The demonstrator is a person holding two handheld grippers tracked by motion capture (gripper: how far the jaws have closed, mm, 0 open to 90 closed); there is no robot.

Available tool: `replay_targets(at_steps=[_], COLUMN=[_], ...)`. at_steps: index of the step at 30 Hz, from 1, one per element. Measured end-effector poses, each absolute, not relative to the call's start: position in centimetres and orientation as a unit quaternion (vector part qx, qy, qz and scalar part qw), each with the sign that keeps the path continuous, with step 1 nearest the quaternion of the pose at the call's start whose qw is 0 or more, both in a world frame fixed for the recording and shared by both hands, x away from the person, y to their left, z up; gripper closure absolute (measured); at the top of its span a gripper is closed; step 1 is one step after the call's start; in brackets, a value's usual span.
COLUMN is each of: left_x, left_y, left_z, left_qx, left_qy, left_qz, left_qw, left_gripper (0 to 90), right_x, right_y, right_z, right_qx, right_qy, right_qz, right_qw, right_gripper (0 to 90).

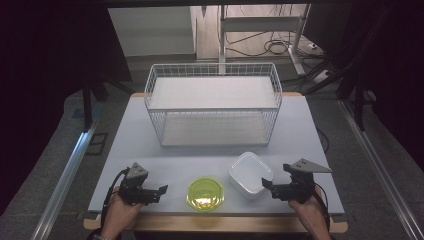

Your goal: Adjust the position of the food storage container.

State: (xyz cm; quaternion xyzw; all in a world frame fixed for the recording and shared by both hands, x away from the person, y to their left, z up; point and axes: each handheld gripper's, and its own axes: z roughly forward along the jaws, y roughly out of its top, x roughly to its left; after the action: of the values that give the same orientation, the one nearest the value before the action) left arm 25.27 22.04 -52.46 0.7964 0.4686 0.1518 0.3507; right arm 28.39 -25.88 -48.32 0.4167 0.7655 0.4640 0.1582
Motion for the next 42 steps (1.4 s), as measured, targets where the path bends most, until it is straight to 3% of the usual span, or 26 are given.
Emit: replay_targets(at_steps=[5, 9, 15, 20, 33, 42], left_x=[25.7, 25.6, 25.6, 25.5, 24.2, 23.7], left_y=[22.8, 22.7, 21.8, 21.6, 19.8, 17.4], left_z=[-52.7, -52.3, -52.2, -51.7, -49.4, -47.9], left_qx=[0.789, 0.785, 0.792, 0.782, 0.789, 0.804], left_qy=[0.465, 0.461, 0.465, 0.473, 0.417, 0.379], left_qz=[0.135, 0.128, 0.117, 0.120, 0.132, 0.106], left_qw=[0.378, 0.393, 0.379, 0.387, 0.432, 0.446], left_gripper=[18.2, 18.2, 6.0, 5.3, 26.3, 47.5], right_x=[28.3, 28.4, 28.6, 28.6, 28.5, 28.3], right_y=[-25.5, -25.5, -25.5, -25.4, -25.0, -24.6], right_z=[-48.2, -48.3, -48.5, -48.6, -48.4, -48.2], right_qx=[0.410, 0.411, 0.415, 0.418, 0.424, 0.418], right_qy=[0.766, 0.769, 0.771, 0.774, 0.771, 0.779], right_qz=[0.461, 0.453, 0.448, 0.442, 0.435, 0.427], right_qw=[0.180, 0.188, 0.182, 0.179, 0.189, 0.191], right_gripper=[0.0, 0.0, 0.4, 1.3, 8.5, 16.1])
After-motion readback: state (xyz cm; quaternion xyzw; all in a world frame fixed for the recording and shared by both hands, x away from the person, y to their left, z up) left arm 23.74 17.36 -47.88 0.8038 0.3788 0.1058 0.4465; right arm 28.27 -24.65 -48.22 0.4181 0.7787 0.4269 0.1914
